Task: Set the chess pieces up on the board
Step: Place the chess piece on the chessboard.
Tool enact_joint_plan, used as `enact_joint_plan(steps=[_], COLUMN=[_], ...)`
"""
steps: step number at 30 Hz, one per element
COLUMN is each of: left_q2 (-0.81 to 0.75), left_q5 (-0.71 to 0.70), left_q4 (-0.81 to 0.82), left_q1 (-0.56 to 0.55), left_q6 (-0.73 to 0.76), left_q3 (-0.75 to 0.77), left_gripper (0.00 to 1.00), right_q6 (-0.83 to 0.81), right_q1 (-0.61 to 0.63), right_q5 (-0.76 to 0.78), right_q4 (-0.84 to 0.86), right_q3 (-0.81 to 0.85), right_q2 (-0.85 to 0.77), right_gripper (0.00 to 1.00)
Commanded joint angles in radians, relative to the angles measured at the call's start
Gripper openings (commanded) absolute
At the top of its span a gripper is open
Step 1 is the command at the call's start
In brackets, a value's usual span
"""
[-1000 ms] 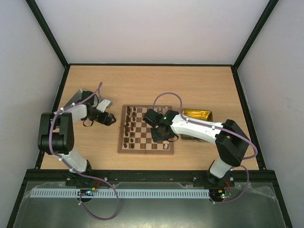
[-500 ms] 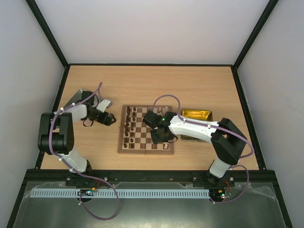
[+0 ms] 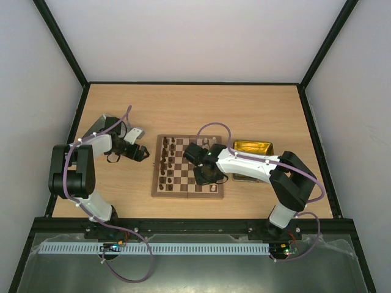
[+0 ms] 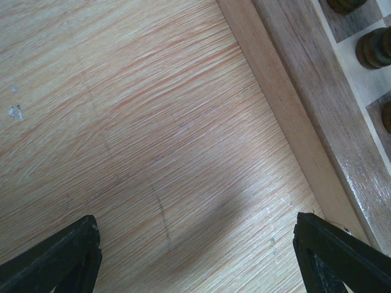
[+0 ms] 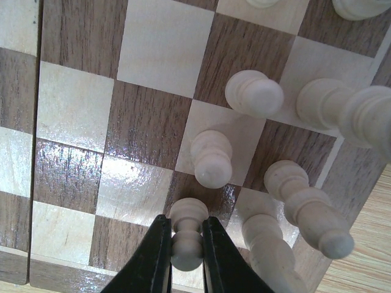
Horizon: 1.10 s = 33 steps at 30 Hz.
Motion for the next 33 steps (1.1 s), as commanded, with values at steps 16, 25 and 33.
enact_joint_plan(steps=[16, 25, 33], left_q2=[0.022, 0.025, 0.028], left_q5=[-0.016, -0.014, -0.014], left_q4=[-0.050, -0.049, -0.049], left_q1=[-0.003, -0.004, -0.004], left_q6=[0.002, 0.003, 0.003], left_q3=[-0.017, -0.016, -0.015], left_gripper=[0.87, 0.87, 0.87], right_q6=[-0.001, -0.006, -0.007], right_q1=[0.002, 0.001, -0.008], right_q5=[0.023, 0.069, 0.171], right_q4=[-0.025, -0.089, -0.191], right_q3=[0.009, 0.088, 0.191], right_q2=[0.008, -0.009, -0.044], right_gripper=[0.16, 0.17, 0.17])
